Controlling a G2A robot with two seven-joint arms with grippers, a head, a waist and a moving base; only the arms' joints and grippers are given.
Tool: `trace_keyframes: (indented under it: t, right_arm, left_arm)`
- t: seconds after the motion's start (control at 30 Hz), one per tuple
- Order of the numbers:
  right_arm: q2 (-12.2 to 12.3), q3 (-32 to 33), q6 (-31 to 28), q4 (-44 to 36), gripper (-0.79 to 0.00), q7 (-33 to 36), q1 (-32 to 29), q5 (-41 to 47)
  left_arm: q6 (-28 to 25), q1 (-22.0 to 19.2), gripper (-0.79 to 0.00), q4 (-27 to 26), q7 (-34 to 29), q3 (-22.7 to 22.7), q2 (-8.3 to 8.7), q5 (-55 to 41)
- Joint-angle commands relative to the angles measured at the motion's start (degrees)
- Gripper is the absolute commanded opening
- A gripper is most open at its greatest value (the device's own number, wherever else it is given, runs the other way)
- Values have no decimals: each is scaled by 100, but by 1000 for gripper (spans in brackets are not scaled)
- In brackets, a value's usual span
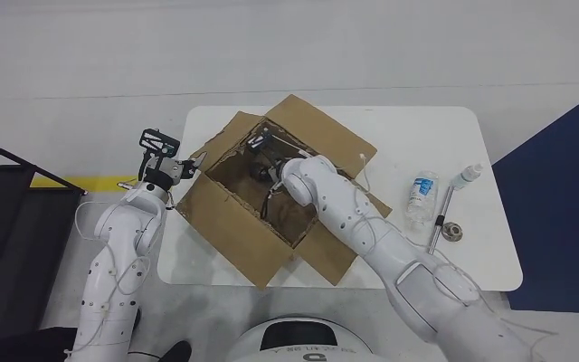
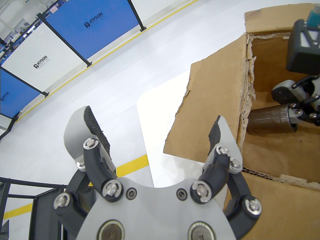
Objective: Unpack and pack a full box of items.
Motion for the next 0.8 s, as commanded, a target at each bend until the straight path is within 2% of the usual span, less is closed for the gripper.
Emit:
trace_keyframes:
  t: [0.0, 0.17, 0.33, 0.5, 0.67, 0.77]
  right_arm:
    - [-21, -1, -72, 27, -785, -24, 29, 50]
    - [-7, 144, -321, -143, -785, -10, -7, 251]
    - [160, 521, -198, -970, -785, -59, -409, 152]
    - [455, 1119, 22, -2685, -785, 57, -1381, -316]
    - [759, 2002, 140, -4988, -785, -61, -2866, -766]
    - [865, 2454, 235, -6044, -785, -261, -3603, -909]
  left_arm:
    - [0, 0, 0, 0, 0, 0, 0, 0]
    - [0, 0, 0, 0, 0, 0, 0, 0]
    - [0, 0, 0, 0, 0, 0, 0, 0]
    - [0, 0, 0, 0, 0, 0, 0, 0]
    - [0, 0, 0, 0, 0, 0, 0, 0]
    - [0, 0, 0, 0, 0, 0, 0, 0]
